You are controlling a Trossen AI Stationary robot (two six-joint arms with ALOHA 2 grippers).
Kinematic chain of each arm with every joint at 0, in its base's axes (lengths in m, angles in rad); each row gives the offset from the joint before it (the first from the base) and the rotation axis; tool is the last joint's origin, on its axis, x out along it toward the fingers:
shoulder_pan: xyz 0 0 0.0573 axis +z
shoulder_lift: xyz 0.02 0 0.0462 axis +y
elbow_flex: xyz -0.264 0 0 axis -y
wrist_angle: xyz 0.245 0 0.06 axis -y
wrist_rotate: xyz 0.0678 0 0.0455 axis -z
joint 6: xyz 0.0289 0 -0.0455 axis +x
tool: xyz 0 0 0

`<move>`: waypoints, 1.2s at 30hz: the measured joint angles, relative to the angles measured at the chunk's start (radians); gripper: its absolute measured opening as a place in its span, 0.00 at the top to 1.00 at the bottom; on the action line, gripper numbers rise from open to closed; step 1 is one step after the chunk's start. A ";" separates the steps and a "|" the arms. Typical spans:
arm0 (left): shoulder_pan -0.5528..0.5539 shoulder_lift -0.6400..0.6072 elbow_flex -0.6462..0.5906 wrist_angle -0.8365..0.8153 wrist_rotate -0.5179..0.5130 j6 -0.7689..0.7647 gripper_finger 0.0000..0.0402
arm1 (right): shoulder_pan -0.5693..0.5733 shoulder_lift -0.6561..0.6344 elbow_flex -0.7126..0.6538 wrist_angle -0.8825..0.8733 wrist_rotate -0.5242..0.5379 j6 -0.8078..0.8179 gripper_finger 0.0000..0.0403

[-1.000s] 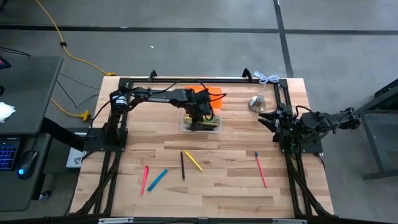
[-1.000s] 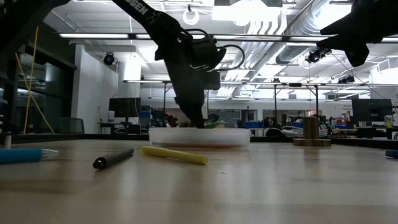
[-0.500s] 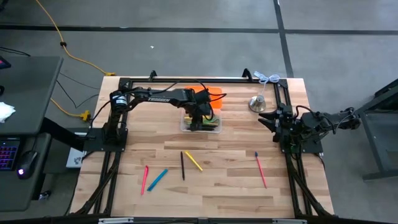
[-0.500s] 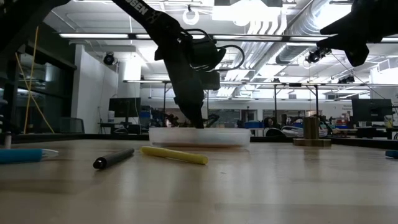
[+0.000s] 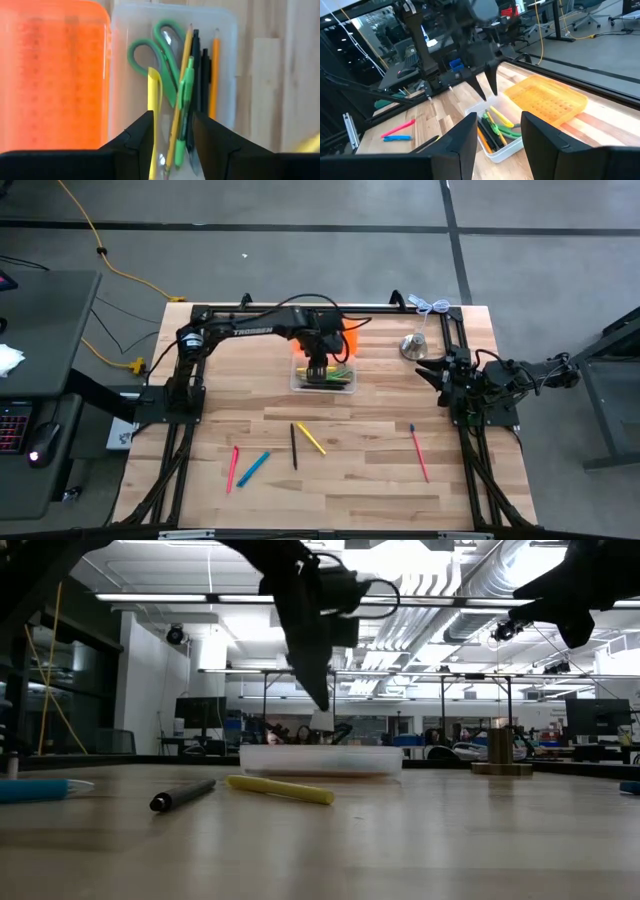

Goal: Pick & place school supplies into a supply box
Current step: Put the blue pen into the orange supply box

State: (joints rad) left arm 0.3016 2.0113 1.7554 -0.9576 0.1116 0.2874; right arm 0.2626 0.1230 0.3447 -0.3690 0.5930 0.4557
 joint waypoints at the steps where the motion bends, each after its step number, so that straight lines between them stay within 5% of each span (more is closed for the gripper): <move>1: 0.000 0.000 0.025 -0.029 0.000 0.000 0.60 | 0.000 0.000 0.000 0.000 0.000 0.000 0.68; 13: 0.000 -0.013 0.181 -0.438 0.024 -0.062 0.60 | 0.000 0.000 0.000 0.000 -0.001 0.000 0.68; 36: -0.112 -0.354 0.181 -0.615 -0.007 -0.439 0.60 | 0.000 0.002 0.000 0.021 -0.006 -0.008 0.68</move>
State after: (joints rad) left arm 0.1897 1.6576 1.9366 -1.5722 0.1047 -0.1513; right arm 0.2626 0.1246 0.3443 -0.3476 0.5869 0.4473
